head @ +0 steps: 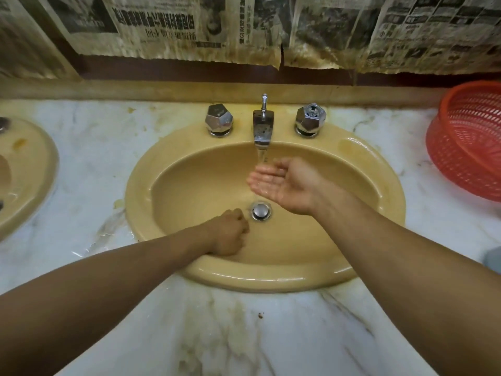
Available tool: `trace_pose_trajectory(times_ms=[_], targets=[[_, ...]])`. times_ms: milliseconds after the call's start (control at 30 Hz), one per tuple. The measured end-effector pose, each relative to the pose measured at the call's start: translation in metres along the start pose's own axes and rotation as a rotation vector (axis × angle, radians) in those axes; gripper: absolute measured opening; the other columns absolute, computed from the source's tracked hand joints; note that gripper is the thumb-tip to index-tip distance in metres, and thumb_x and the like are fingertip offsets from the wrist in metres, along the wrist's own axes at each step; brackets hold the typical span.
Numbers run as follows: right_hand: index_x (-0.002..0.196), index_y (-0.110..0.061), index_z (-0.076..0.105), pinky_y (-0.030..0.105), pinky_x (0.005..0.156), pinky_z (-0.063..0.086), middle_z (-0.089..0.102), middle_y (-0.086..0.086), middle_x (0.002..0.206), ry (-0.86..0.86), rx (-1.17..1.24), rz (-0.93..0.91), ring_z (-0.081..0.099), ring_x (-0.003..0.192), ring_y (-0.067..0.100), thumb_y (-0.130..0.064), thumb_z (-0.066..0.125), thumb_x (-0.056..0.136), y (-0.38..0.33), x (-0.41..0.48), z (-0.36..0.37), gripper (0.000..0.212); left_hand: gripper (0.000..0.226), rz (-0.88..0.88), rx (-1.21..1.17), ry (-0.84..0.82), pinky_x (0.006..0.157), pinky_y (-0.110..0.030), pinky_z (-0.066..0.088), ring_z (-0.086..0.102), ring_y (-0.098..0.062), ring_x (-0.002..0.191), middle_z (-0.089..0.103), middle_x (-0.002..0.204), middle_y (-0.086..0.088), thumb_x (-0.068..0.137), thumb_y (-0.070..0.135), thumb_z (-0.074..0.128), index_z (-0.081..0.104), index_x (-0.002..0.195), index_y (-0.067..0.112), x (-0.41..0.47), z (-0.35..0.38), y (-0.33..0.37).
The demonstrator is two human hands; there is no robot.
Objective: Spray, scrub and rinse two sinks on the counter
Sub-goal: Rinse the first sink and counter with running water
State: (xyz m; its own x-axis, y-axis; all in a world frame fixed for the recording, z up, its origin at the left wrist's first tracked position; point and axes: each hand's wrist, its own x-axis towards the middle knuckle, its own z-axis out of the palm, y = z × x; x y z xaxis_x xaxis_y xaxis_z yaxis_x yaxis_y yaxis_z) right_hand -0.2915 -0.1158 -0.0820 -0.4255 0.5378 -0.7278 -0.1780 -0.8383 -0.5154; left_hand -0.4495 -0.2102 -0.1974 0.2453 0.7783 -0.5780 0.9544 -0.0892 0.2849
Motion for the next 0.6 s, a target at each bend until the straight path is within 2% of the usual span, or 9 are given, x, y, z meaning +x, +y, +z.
trace_pose_trajectory(times_ms=[100,200,333,400,500,600], targets=[[0.12,0.009,0.063,0.044,0.086,0.058,0.072,0.027,0.106,-0.015,0.3,0.0,0.07,0.1,0.038,-0.019,0.038,0.109,-0.005,0.02,0.014,0.04,0.073,0.093,0.13,0.131,0.124,-0.042,0.02,0.018,-0.026,0.153,0.014,0.168,-0.008,0.099,0.04,0.052,0.021,0.16,0.014,0.023,0.006,-0.007],[0.104,0.008,0.068,0.042,0.082,0.06,0.074,0.024,0.092,-0.009,0.297,0.023,0.071,0.093,0.035,-0.019,0.039,0.108,-0.007,0.029,0.019,0.04,0.07,0.071,0.253,0.148,0.128,-0.043,0.0,-0.003,-0.013,0.158,-0.003,0.173,0.004,0.106,0.052,0.031,0.006,0.164,0.021,0.037,0.005,-0.02],[0.103,0.008,0.07,0.042,0.073,0.062,0.075,0.023,0.094,0.034,0.138,0.053,0.073,0.091,0.033,-0.023,0.039,0.108,-0.008,0.031,0.014,0.044,0.064,0.036,0.201,0.216,0.128,-0.04,0.003,0.002,-0.016,0.158,0.007,0.172,0.001,0.109,0.047,0.028,0.009,0.163,0.018,0.042,0.002,-0.023],[0.1,0.008,0.069,0.042,0.073,0.063,0.075,0.023,0.093,0.051,0.138,0.059,0.075,0.088,0.033,-0.025,0.038,0.109,-0.008,0.031,0.01,0.046,0.065,0.055,0.245,0.203,0.128,-0.04,0.001,-0.002,-0.015,0.159,0.001,0.173,0.003,0.11,0.047,0.025,0.004,0.164,0.019,0.043,0.002,-0.025],[0.1,0.009,0.07,0.042,0.072,0.064,0.076,0.023,0.094,0.026,0.076,0.085,0.077,0.08,0.034,-0.02,0.039,0.108,-0.008,0.026,0.013,0.043,0.066,0.029,0.248,0.099,0.127,-0.04,-0.008,-0.016,-0.012,0.157,-0.015,0.171,0.006,0.109,0.048,0.02,-0.009,0.164,0.024,0.038,0.002,-0.03],[0.101,0.01,0.069,0.043,0.072,0.063,0.075,0.026,0.094,-0.052,-0.091,0.15,0.077,0.078,0.036,-0.016,0.039,0.108,0.0,0.012,0.027,0.041,0.07,-0.033,0.265,-0.006,0.127,-0.041,-0.01,-0.014,-0.015,0.157,-0.015,0.171,0.002,0.108,0.05,0.023,-0.009,0.163,0.022,0.02,-0.005,-0.032]])
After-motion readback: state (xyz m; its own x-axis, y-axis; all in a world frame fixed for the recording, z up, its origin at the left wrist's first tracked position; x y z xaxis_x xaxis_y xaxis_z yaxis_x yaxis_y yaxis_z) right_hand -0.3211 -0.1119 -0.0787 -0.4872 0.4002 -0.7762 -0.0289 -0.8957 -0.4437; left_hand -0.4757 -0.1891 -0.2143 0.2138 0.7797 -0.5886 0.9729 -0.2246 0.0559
